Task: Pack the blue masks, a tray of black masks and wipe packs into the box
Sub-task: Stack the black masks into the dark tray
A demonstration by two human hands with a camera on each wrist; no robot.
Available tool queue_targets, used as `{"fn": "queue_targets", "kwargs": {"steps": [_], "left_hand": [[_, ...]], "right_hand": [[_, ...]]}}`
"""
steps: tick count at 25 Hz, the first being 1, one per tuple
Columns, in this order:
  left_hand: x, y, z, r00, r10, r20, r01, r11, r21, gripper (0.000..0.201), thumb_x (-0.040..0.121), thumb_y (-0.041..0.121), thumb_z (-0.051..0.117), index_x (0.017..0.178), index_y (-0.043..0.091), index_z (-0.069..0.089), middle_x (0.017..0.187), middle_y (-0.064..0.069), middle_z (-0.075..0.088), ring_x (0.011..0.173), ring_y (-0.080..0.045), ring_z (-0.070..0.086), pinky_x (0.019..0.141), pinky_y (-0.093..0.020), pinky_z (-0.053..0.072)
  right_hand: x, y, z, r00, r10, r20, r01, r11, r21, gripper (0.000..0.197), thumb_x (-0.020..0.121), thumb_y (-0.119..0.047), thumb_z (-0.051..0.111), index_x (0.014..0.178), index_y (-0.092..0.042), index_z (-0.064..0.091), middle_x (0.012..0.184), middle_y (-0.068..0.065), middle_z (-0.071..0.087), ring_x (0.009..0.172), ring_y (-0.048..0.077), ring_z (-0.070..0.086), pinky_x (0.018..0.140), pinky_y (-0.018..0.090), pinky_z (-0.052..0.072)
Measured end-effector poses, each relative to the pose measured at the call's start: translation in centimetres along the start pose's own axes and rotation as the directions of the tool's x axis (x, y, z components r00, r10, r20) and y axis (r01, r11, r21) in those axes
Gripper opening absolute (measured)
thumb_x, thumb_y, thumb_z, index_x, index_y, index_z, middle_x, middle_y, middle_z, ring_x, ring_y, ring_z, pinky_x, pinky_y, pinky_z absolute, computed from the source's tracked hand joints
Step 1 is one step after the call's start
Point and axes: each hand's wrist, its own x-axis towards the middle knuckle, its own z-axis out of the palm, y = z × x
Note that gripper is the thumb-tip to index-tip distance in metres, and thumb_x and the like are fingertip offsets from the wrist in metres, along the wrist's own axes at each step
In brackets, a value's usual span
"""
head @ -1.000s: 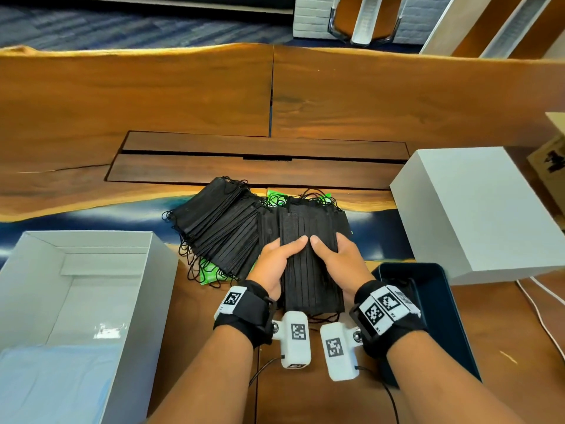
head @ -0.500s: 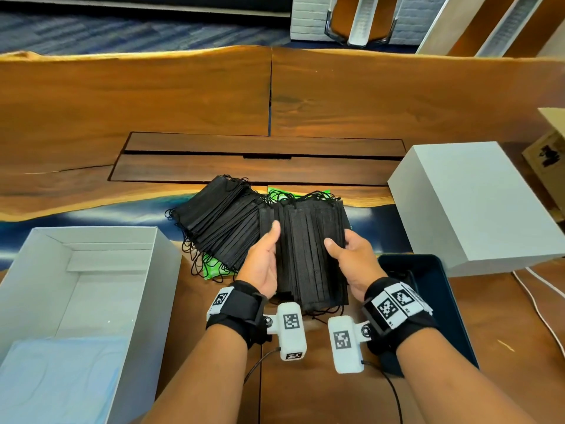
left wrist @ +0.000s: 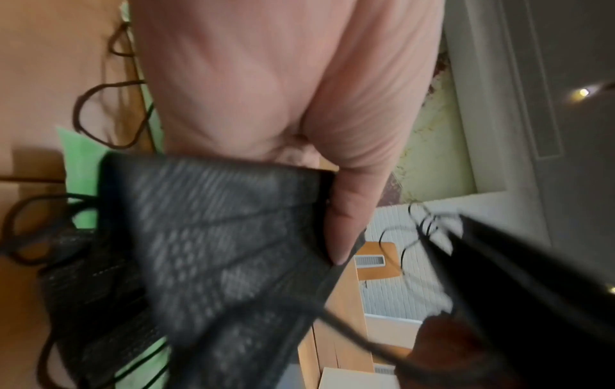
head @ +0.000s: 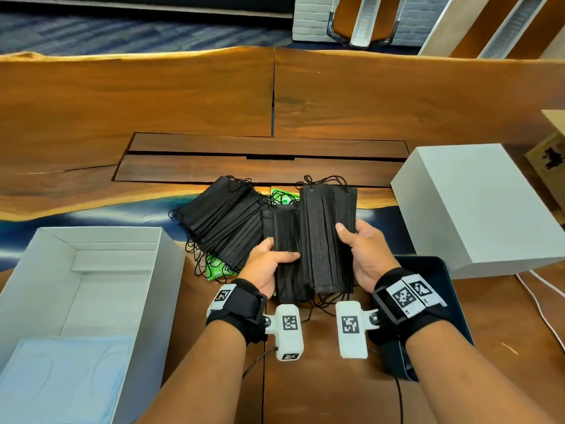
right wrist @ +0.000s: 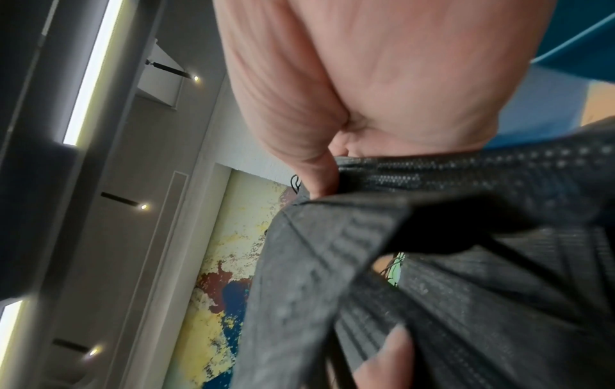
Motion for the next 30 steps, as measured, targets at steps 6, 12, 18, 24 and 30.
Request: {"fn": "queue_targets", "kwargs": {"steps": [6,12,18,24,30], "left_hand": [[0.0,0.3,1.2,0.999,0.047,-0.014,-0.046,0.994,0.099,0.019,0.091,-0.004,0.057,0.107,0.004,0.065,0.087,-0.013,0.07,0.069,-0.021,0.069,0.06,-0.031,0.059],[-0.4,1.0,0.7,1.0,-0.006,0.027,0.005,1.0,0.014,0.029,0.098,0.019,0.052,0.12,0.003,0.064,0.092,-0.012,0.07,0.078,-0.022,0.067,0.07,-0.034,0.059],[-0.4,1.1,0.0,0.994,-0.107,0.009,0.104,0.978,0.181,0.026,0.097,0.029,0.055,0.114,0.013,0.068,0.096,-0.01,0.07,0.078,-0.024,0.068,0.067,-0.043,0.057],[0.1,1.4,0.0,0.999,-0.026,-0.046,0.037,0.965,0.261,0.019,0.099,0.019,0.051,0.107,0.013,0.067,0.097,-0.012,0.072,0.08,-0.026,0.067,0.065,-0.048,0.059],[0.3,1.5,0.9,0.995,-0.085,-0.06,0.096,0.976,0.195,0.059,0.096,0.064,0.031,0.124,0.022,0.062,0.119,-0.011,0.068,0.108,-0.027,0.065,0.088,-0.053,0.053]], "right_hand": [[0.0,0.6,2.5,0.967,0.089,0.238,-0.104,0.993,0.05,0.024,0.097,-0.006,0.051,0.119,0.0,0.059,0.095,0.012,0.072,0.08,0.018,0.07,0.066,0.03,0.059],[1.9,3.1,1.6,0.988,0.156,-0.004,-0.154,0.968,-0.196,0.012,0.092,-0.01,0.063,0.102,-0.006,0.068,0.103,0.014,0.073,0.099,0.029,0.069,0.087,0.044,0.056],[1.8,2.8,0.7,0.988,0.149,0.039,-0.142,0.977,-0.158,0.02,0.091,-0.003,0.062,0.111,-0.004,0.065,0.107,0.015,0.073,0.1,0.03,0.07,0.085,0.045,0.057],[1.5,2.6,0.2,0.983,0.167,0.078,-0.157,0.98,-0.121,0.018,0.094,-0.007,0.06,0.11,-0.008,0.066,0.107,0.013,0.073,0.097,0.027,0.07,0.084,0.044,0.057],[2.0,3.0,0.6,0.988,0.148,0.035,-0.135,0.961,-0.242,0.026,0.097,-0.012,0.054,0.123,-0.015,0.054,0.118,0.015,0.067,0.103,0.029,0.067,0.088,0.05,0.056]]}}
